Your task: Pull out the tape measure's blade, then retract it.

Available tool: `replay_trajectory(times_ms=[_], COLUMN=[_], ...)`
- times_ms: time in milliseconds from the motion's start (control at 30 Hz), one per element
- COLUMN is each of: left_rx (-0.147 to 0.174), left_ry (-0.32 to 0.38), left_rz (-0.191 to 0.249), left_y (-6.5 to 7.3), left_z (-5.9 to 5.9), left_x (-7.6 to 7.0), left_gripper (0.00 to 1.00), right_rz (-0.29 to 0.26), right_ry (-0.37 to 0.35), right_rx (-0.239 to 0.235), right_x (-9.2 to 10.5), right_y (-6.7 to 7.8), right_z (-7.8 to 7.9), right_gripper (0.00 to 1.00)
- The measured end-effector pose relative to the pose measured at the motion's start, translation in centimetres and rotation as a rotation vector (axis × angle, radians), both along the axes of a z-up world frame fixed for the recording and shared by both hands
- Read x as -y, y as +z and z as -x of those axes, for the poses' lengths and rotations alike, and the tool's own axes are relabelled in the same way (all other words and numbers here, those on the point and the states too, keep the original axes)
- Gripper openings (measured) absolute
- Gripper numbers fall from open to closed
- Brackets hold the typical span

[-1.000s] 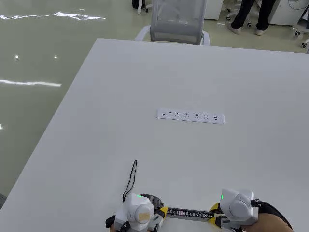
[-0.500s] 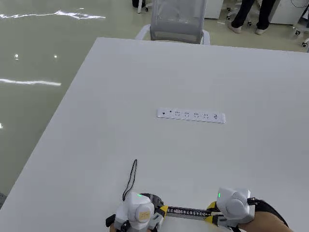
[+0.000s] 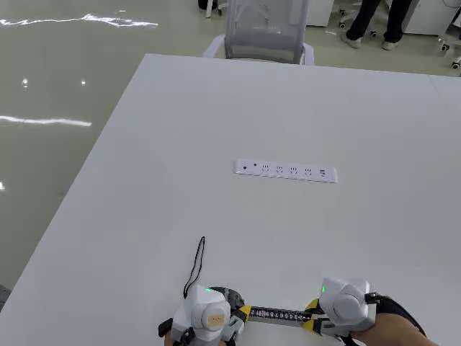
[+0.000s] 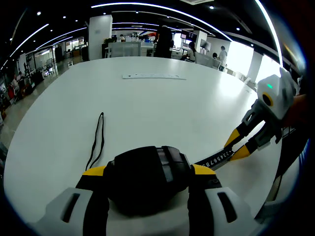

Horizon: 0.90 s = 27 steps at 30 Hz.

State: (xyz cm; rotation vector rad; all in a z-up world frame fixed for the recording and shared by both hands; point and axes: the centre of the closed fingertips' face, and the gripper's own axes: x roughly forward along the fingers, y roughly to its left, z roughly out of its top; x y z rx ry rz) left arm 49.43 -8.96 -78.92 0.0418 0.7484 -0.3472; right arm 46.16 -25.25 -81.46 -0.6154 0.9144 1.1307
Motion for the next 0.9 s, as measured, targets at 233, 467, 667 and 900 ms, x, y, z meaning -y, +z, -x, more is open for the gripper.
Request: replay_trajectory(times_ms=[233,467,667,900], left_rx=[-0.001,-0.003,-0.002,-0.003], left_ry=[-0.002,-0.005,-0.007,-0.005], left_rz=[0.0,0.001,0.003,0.004], left_y=[-0.1,0.0,-0.1,0.0], left_z=[0.0,0.0,0.0,0.0], left_x=[0.0,0.0,0.0,0.0], left_gripper=[0.62,0.62,0.62,0.62], right_rz=[-0.001,-0.003,-0.003,-0.005], right_ry=[0.003,0.008,0.008,0.011], right_rx=[-0.001,-0.002,-0.003,-0.003], right_x=[-0.5,-0.8,-1.1,-1.5], right_y=[0.0,-0.1,-0.1,-0.1], right_z=[-0.1,-0.1,-0.1,-0.2], right_gripper=[0.14,0.14,0.14,0.14])
